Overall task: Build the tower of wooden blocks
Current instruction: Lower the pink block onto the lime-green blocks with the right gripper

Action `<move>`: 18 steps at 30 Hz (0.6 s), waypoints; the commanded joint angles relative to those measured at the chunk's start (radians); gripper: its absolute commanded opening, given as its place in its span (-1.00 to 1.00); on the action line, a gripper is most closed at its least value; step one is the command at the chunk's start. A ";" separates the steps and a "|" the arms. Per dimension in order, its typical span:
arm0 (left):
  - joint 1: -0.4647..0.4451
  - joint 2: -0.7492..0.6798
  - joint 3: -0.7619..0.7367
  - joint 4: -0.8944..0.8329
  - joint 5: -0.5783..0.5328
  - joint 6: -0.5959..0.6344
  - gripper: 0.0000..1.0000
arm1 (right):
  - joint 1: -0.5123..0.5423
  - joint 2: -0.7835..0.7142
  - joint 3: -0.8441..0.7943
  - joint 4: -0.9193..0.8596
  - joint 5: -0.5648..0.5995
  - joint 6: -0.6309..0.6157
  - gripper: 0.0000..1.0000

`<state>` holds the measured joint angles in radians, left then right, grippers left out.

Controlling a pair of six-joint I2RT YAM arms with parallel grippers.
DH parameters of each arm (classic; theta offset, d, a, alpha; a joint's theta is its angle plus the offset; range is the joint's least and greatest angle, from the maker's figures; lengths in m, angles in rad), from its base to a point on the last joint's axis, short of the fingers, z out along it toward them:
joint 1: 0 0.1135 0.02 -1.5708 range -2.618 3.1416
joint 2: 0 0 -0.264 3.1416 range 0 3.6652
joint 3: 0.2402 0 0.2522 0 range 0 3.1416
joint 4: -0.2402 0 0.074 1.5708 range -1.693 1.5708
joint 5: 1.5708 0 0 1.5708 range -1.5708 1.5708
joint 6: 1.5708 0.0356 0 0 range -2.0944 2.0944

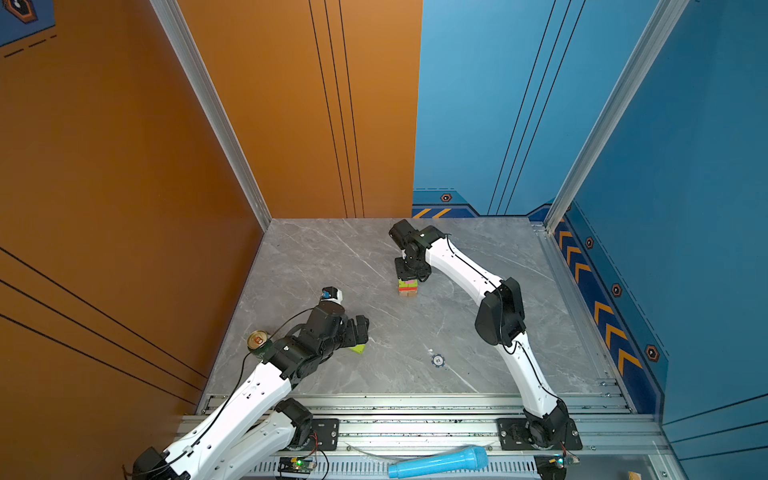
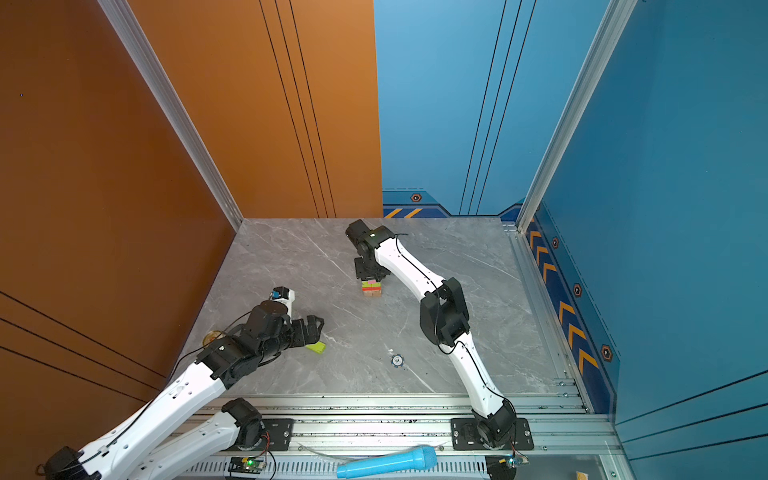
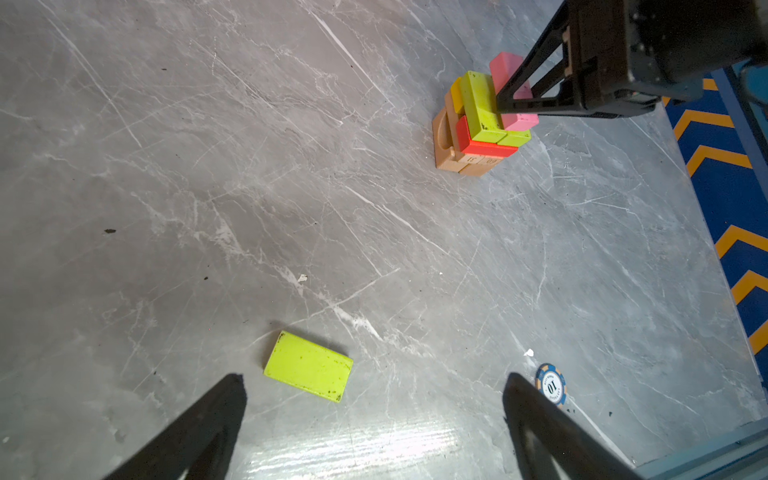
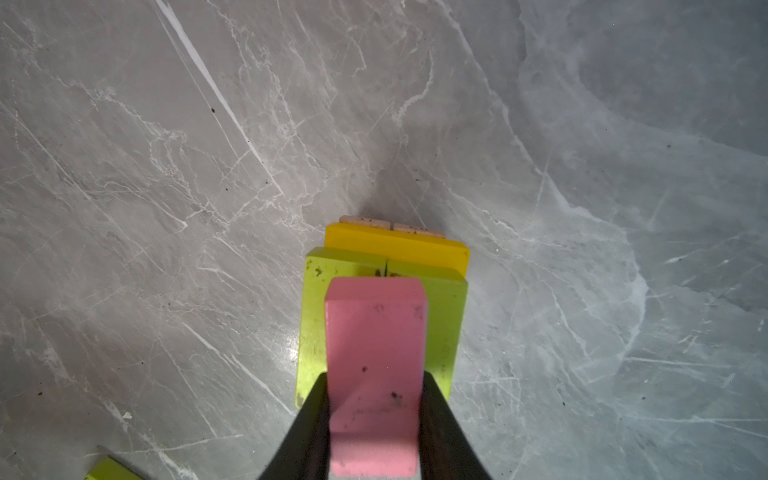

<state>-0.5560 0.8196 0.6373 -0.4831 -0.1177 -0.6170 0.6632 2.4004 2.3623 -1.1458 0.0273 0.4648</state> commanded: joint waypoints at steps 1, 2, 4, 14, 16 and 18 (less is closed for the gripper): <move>0.011 -0.015 -0.012 -0.003 0.027 0.014 0.96 | 0.007 0.014 0.032 -0.046 0.016 0.021 -0.35; 0.013 -0.017 -0.012 -0.004 0.027 0.014 0.96 | 0.008 0.014 0.032 -0.047 0.019 0.023 -0.34; 0.016 -0.022 -0.014 -0.005 0.029 0.015 0.96 | 0.007 0.015 0.033 -0.049 0.020 0.026 -0.34; 0.036 -0.046 -0.024 -0.005 0.046 0.017 0.96 | 0.007 0.026 0.054 -0.068 0.031 0.038 -0.32; 0.039 -0.050 -0.024 -0.003 0.049 0.017 0.96 | 0.007 0.031 0.060 -0.071 0.033 0.040 -0.31; 0.042 -0.050 -0.025 -0.003 0.050 0.019 0.96 | 0.008 0.034 0.067 -0.074 0.030 0.043 -0.30</move>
<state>-0.5282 0.7830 0.6231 -0.4831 -0.0914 -0.6170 0.6632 2.4191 2.3947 -1.1767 0.0311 0.4862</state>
